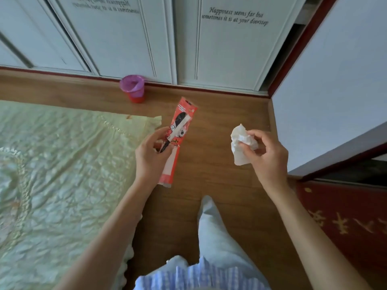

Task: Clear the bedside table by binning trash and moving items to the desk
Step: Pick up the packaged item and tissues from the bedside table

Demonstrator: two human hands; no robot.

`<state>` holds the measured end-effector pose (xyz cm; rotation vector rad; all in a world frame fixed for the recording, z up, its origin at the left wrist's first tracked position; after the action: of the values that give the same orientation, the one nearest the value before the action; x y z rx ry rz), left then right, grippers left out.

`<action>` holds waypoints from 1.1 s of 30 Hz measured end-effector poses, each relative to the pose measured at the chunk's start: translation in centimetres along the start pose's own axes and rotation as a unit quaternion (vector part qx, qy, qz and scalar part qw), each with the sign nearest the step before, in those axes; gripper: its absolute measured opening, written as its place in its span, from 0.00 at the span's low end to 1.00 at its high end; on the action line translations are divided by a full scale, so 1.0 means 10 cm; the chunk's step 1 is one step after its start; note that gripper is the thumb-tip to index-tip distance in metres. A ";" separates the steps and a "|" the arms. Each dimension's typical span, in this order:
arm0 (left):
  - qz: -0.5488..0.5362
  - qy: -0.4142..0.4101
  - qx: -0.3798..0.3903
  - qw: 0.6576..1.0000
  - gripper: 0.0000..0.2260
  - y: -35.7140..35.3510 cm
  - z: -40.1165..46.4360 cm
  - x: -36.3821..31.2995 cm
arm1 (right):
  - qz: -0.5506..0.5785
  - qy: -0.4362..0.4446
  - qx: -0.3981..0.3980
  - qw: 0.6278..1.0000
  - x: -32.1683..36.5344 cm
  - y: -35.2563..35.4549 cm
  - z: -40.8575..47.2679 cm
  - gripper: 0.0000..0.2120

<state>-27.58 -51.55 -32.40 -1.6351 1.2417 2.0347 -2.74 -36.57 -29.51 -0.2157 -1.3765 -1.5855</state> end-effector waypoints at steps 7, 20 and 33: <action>0.040 0.012 -0.031 0.999 0.20 -0.41 1.11 -0.41 | 0.022 0.020 0.007 1.000 -0.37 -0.07 1.40 0.16; 0.010 0.034 -0.057 0.998 0.21 -0.63 2.97 -0.27 | 0.040 0.069 0.050 0.996 -0.63 -1.07 3.41 0.14; 0.007 0.076 -0.135 0.988 0.21 -0.01 5.13 0.02 | 0.061 0.100 0.111 0.987 -0.22 -2.59 5.46 0.15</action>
<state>-62.38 -13.81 -32.28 -1.9393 1.0623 2.2017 -45.11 6.60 -29.35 -0.0055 -1.3440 -1.3036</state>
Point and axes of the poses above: each hand's wrist, its own z-axis towards the middle knuckle, its own y-axis out of the back of the hand, x = y × z, the point moved 5 cm from there along z, towards the middle knuckle, and after that the axes turned 3 degrees about x, right-handed, at the moved point
